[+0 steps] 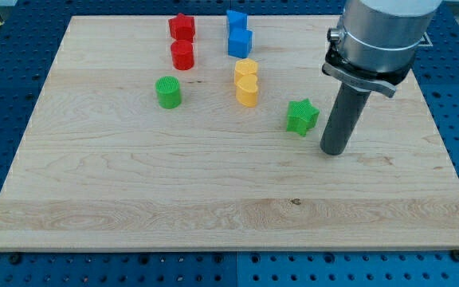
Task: Move the green star into the green circle
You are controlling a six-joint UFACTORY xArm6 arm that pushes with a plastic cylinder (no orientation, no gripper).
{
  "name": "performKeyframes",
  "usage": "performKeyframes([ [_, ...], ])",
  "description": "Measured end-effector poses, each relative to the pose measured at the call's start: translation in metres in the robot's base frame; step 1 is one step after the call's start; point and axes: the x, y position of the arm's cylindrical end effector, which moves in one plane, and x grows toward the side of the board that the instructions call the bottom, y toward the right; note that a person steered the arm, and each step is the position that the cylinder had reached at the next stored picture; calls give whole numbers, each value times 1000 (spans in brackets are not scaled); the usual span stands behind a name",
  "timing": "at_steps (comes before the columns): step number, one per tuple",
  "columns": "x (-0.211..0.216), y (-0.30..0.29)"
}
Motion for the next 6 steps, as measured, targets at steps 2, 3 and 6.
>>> performKeyframes([
  [2, 1, 0],
  [3, 11, 0],
  [6, -68, 0],
])
